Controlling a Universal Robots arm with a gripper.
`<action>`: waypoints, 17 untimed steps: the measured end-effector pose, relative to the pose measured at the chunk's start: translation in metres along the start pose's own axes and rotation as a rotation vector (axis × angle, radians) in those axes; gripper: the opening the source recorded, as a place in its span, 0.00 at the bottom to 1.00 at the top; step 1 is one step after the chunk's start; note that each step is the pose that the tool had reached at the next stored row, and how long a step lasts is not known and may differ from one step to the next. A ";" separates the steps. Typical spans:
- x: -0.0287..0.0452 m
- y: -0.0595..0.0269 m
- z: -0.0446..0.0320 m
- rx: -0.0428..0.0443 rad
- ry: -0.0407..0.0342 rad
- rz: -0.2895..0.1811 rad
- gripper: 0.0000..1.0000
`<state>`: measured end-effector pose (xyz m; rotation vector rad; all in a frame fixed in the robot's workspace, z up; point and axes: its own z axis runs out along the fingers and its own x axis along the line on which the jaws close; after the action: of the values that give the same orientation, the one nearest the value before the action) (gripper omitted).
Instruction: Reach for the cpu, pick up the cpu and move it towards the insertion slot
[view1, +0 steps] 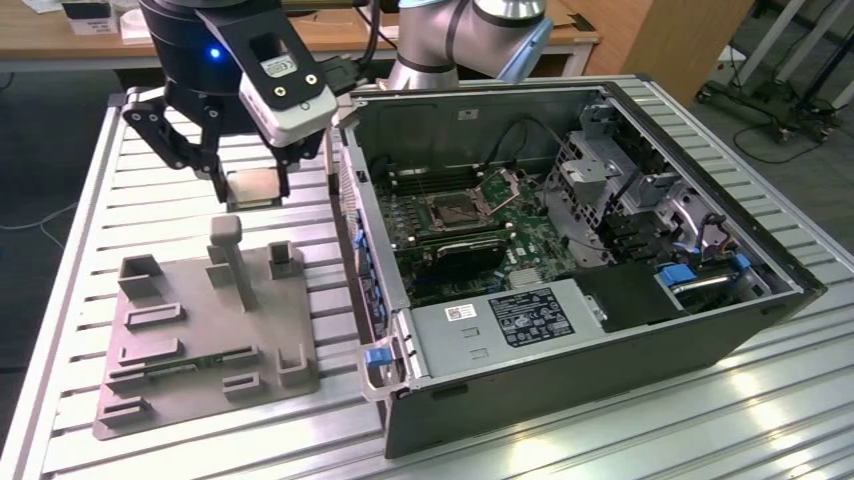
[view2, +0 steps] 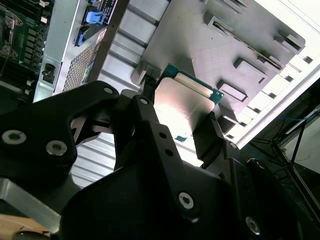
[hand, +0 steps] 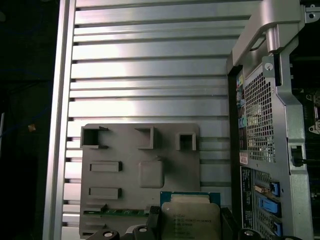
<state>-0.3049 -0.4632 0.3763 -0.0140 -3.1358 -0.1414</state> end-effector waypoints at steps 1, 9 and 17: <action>-0.0003 0.0000 0.0000 0.0000 0.0000 0.000 0.54; -0.0026 0.0000 0.0000 0.0000 0.0000 0.000 0.54; -0.0057 0.0000 0.0000 0.0000 0.0000 0.000 0.54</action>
<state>-0.2992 -0.4632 0.3762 -0.0139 -3.1358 -0.1414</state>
